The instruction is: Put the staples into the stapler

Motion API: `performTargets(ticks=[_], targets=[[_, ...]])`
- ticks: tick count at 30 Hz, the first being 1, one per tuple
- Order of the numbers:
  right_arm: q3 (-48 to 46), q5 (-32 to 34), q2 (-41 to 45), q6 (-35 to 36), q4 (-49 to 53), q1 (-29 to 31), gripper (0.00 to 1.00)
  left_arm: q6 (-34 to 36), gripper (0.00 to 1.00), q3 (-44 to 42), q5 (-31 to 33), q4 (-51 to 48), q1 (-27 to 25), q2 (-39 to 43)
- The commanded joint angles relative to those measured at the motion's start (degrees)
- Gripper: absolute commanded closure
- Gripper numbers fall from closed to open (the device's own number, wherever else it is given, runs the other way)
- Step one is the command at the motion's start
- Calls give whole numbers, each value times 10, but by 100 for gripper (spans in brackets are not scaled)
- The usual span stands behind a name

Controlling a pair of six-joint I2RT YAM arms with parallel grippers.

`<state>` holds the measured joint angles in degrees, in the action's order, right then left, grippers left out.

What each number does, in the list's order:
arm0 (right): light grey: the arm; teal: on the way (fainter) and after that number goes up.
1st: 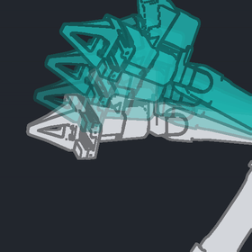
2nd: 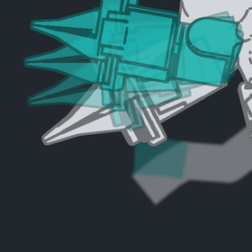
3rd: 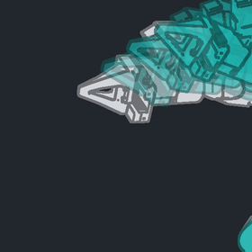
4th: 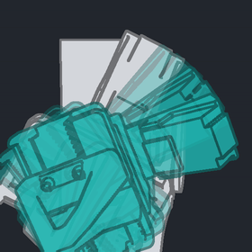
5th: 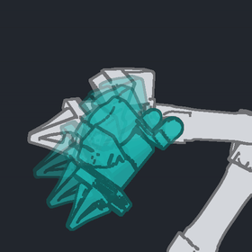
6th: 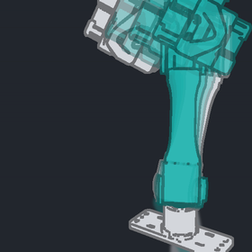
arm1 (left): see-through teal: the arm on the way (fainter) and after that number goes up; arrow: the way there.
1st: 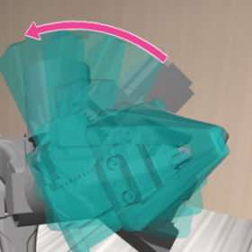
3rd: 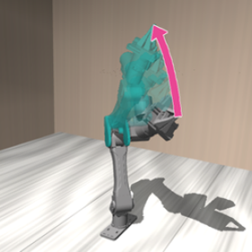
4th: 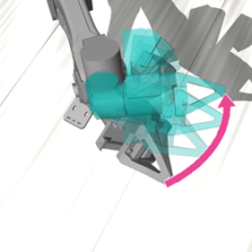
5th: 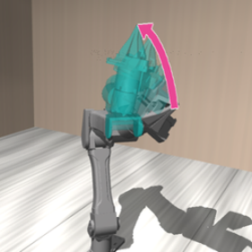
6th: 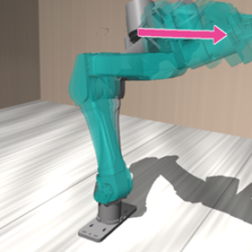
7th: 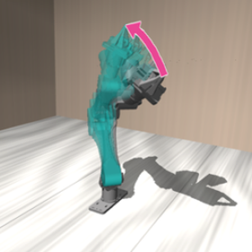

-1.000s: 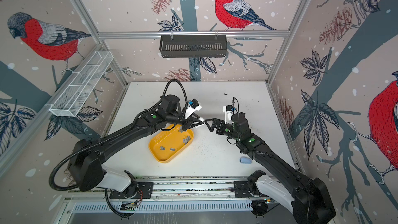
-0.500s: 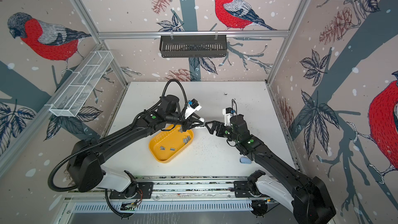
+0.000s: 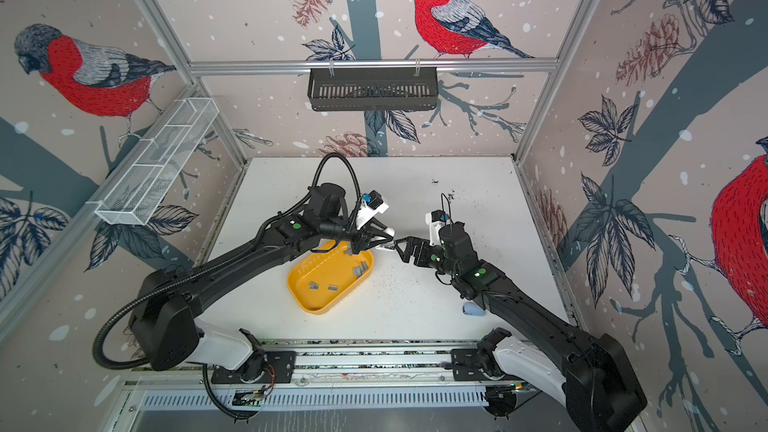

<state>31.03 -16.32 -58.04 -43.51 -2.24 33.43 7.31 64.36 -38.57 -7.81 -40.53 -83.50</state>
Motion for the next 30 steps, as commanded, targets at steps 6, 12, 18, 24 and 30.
performTargets(ticks=[6, 12, 18, 24, 30], targets=[[-8, 8, -6, 4, -13, 24, 2, -25, 81, -5, -41, 75, 1, -1], [-5, 16, -15, 7, -17, 42, 2, -27, 81, -5, -42, 77, 1, 0], [3, 31, -19, 12, -11, 56, 2, -29, 81, -5, -45, 78, 1, 0], [-26, 12, 41, 49, -39, 54, 7, -50, 81, -8, -81, 96, 10, 0], [-52, -101, 117, 113, -73, 45, 12, -128, 81, -11, -182, 163, 34, -7]])
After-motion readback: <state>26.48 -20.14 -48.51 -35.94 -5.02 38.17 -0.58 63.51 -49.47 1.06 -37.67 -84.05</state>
